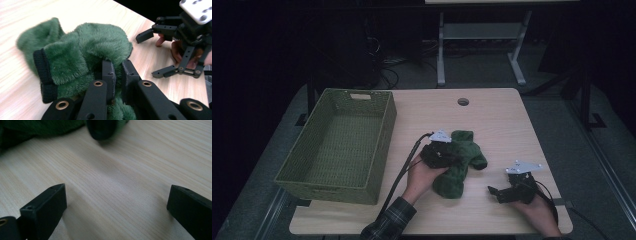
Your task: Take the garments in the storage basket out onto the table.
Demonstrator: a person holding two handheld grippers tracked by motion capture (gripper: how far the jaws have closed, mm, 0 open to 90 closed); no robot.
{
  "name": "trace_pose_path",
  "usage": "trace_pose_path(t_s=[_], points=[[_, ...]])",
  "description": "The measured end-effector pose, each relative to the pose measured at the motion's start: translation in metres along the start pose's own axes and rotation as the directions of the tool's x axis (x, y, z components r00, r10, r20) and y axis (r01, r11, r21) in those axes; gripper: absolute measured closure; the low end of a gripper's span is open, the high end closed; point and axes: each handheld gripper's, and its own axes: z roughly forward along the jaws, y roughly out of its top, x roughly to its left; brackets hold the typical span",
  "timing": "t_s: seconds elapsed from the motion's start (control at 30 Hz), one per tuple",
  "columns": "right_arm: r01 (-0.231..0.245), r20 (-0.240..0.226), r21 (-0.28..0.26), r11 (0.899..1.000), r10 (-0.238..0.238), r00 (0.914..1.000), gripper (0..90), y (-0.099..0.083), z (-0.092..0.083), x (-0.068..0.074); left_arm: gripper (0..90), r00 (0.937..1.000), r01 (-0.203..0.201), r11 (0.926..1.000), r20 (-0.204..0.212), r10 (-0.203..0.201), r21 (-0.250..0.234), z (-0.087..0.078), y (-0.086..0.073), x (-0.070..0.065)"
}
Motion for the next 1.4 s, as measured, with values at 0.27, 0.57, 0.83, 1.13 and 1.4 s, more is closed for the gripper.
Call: trace_pose_path(t_s=[0.27, 0.57, 0.83, 1.13, 1.4], points=[[0.001, -0.001, 0.0, 1.0, -0.001, 1.0, 2.1, 0.0, 0.0, 0.0, 82.0, 0.9998, -0.013, 0.9991, 0.015, 0.012, 0.04, 0.035, -0.008, 0.006], [0.001, -0.001, 0.0, 1.0, -0.001, 1.0, 2.1, 0.0, 0.0, 0.0, 62.4, 0.9989, -0.044, 0.9982, 0.015, 0.044, 0.041, 0.029, -0.005, 0.005], [0.0, 0.001, -0.001, 1.0, 0.0, 1.0, 2.1, 0.0, 0.0, 0.0, 49.9, 0.9979, -0.065, 0.9976, 0.004, 0.065, 0.023, -0.008, -0.005, 0.003], [-0.013, 0.003, -0.004, 1.0, 0.013, 0.9999, 18.9, 0.005, -0.009, 0.002, 50.0, 0.9972, -0.045, 0.999, -0.059, 0.045, 0.005, -0.042, -0.022, 0.014], [0.001, -0.085, -0.081, 0.997, -0.008, 0.9963, 33.0, 0.015, -0.023, 0.011, 49.8, 0.9948, -0.018, 0.9997, -0.1, 0.016, -0.015, -0.053, -0.041, 0.024]])
